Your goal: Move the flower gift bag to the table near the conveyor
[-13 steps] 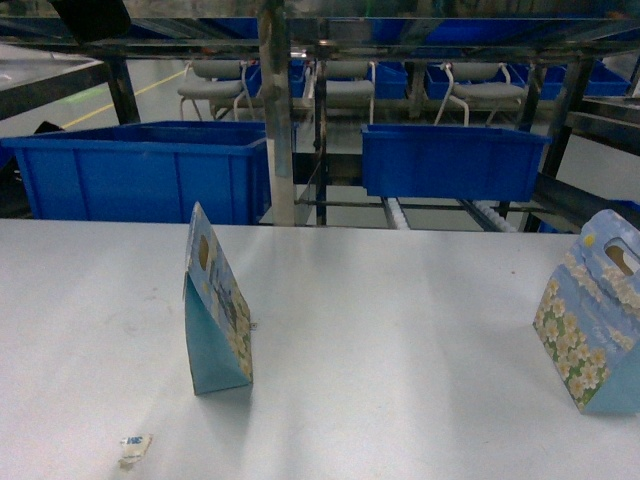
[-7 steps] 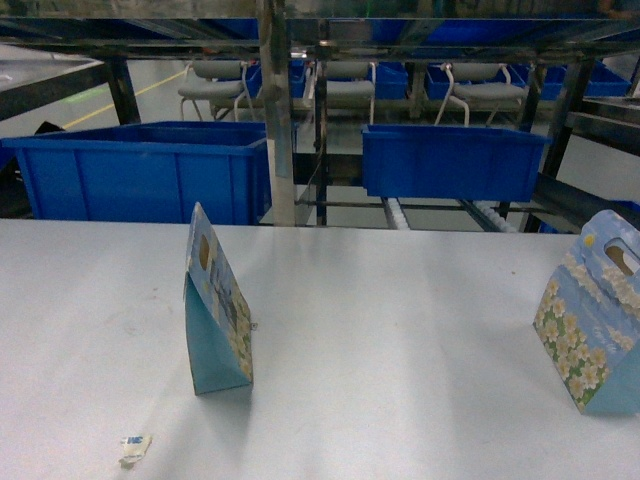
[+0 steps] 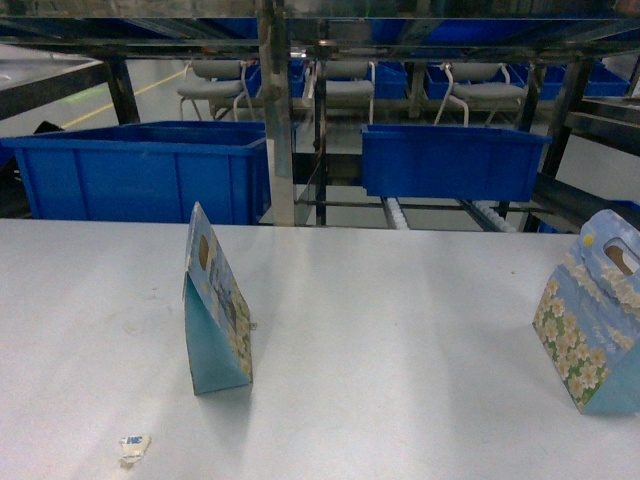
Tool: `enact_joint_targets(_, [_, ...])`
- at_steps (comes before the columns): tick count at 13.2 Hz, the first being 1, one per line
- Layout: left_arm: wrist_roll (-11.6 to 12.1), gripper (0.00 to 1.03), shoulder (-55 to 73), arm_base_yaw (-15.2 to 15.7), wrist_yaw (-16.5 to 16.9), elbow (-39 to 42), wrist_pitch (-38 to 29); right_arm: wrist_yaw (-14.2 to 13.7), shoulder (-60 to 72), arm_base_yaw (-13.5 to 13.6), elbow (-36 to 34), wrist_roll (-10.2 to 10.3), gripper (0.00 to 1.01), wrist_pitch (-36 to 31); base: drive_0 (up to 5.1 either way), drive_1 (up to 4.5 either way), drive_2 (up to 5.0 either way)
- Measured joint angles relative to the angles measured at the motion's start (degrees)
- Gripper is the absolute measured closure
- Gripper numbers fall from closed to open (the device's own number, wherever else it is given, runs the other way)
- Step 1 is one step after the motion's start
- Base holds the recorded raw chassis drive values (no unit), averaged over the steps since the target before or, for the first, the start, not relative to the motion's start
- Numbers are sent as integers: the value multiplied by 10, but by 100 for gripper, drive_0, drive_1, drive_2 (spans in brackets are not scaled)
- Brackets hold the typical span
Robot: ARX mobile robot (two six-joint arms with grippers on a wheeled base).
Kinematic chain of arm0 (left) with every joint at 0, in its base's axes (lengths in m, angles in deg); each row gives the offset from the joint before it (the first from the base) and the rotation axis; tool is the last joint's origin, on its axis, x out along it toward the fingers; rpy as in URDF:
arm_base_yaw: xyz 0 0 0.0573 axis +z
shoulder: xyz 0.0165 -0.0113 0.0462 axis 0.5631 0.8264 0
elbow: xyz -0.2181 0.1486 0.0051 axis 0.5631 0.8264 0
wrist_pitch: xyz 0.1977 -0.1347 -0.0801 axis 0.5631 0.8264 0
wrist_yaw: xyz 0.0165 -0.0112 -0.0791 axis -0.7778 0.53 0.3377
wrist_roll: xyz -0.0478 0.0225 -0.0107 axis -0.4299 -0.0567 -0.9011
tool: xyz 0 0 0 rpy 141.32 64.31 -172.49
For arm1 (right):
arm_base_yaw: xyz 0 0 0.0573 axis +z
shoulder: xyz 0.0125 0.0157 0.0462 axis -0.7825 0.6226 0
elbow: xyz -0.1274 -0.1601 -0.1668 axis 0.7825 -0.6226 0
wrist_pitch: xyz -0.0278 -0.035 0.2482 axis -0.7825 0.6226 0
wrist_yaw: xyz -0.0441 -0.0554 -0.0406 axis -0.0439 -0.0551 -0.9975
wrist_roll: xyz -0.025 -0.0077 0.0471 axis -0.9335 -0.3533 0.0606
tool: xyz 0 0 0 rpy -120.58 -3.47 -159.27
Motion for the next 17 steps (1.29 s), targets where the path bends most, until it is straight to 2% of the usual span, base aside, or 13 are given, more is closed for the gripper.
enact_joint_targets(1, [0, 88, -28, 5, 9, 33, -4, 0, -16, 0, -13, 0, 92, -5, 0, 0, 0])
enact_joint_targets(2, [-1, 101, -60, 12, 13, 59, -6, 0, -31, 0, -30, 1, 99, -3, 0, 0, 0])
enact_joint_targets(3, [1, 101, -87, 38, 45, 83, -2, 0, -40, 0, -42, 1, 99, -1, 0, 0, 0])
enact_joint_targets(4, [0, 101, -108, 53, 49, 102, 6, 0, -56, 0, -51, 1, 99, 2, 0, 0, 0])
enact_joint_targets(10, [0, 101, -254, 52, 54, 171, 83, 0, -117, 0, -83, 2, 99, 28, 0, 0, 0])
enact_joint_targets(11, [0, 101, -281, 52, 54, 179, 101, 0, -132, 0, -85, 2, 99, 49, 0, 0, 0])
enact_joint_targets(12, [1, 101, -289, 52, 54, 196, 72, 0, -201, 0, -102, 2, 99, 111, 0, 0, 0])
enact_joint_targets(17, [0, 101, -414, 52, 54, 201, 198, 0, -225, 0, -102, 2, 99, 115, 0, 0, 0])
